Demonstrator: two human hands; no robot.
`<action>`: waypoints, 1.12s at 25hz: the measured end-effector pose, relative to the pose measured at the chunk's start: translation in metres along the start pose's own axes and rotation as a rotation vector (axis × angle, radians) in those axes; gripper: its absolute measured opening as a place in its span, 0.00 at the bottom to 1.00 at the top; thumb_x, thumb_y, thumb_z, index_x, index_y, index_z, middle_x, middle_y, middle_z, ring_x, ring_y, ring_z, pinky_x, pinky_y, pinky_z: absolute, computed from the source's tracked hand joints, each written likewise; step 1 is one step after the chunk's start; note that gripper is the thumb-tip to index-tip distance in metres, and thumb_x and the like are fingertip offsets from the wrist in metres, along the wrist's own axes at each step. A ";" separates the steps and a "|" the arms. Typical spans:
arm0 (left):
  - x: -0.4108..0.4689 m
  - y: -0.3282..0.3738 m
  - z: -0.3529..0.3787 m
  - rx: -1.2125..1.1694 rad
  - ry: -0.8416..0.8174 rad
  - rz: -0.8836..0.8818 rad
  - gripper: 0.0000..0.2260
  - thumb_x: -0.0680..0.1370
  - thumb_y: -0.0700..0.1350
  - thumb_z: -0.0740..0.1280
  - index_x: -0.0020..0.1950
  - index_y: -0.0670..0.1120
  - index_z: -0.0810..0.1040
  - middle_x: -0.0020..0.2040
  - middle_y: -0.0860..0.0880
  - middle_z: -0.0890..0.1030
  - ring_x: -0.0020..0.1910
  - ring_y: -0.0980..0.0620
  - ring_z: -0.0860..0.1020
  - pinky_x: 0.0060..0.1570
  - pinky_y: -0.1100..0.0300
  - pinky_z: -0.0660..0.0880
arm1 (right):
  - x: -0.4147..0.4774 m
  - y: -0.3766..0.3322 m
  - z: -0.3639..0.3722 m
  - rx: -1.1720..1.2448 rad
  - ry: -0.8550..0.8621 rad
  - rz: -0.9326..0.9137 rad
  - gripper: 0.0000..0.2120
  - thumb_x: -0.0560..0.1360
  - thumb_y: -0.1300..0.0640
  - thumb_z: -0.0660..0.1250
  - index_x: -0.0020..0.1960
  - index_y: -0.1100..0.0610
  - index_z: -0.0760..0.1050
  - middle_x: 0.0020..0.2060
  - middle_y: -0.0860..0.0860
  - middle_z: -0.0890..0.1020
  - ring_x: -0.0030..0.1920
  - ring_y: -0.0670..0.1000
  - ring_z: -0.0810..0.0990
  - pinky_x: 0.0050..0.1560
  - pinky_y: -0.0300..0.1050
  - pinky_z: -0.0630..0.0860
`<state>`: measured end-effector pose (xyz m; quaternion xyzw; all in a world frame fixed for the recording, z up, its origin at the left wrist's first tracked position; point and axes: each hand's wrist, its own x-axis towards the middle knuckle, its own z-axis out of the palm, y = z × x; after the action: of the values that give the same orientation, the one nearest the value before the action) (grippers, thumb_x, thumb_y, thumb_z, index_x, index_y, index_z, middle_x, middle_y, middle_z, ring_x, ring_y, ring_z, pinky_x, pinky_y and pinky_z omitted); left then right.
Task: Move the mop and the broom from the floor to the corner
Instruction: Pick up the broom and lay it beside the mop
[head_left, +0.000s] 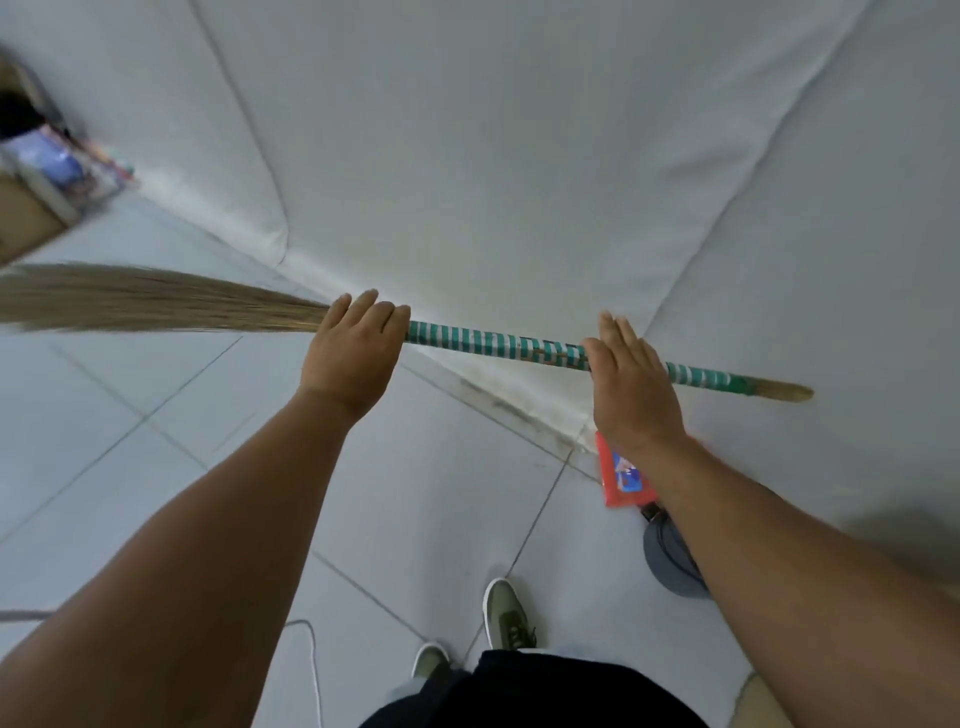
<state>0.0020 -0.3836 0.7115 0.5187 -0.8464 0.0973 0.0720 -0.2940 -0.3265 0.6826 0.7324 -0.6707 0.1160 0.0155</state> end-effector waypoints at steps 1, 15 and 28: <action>0.012 0.009 -0.009 -0.005 0.015 0.059 0.19 0.74 0.30 0.56 0.65 0.35 0.71 0.58 0.36 0.78 0.67 0.35 0.69 0.69 0.41 0.61 | -0.007 0.008 -0.015 -0.021 0.039 0.052 0.17 0.76 0.69 0.56 0.64 0.63 0.67 0.74 0.62 0.61 0.74 0.61 0.56 0.72 0.56 0.55; 0.101 0.223 -0.087 -0.118 0.182 0.713 0.16 0.76 0.32 0.60 0.63 0.35 0.72 0.54 0.36 0.79 0.55 0.36 0.76 0.61 0.43 0.70 | -0.199 0.109 -0.133 -0.205 0.226 0.693 0.24 0.71 0.71 0.63 0.66 0.62 0.68 0.68 0.62 0.70 0.69 0.61 0.66 0.70 0.57 0.61; 0.117 0.529 -0.124 -0.079 0.251 1.127 0.19 0.76 0.34 0.61 0.67 0.42 0.69 0.57 0.42 0.78 0.54 0.42 0.75 0.56 0.50 0.70 | -0.397 0.258 -0.190 -0.328 0.306 1.094 0.25 0.72 0.66 0.60 0.69 0.56 0.66 0.68 0.54 0.72 0.67 0.56 0.69 0.67 0.55 0.64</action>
<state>-0.5201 -0.2207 0.8100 -0.0308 -0.9799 0.1498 0.1283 -0.6057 0.0702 0.7571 0.2431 -0.9503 0.1065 0.1630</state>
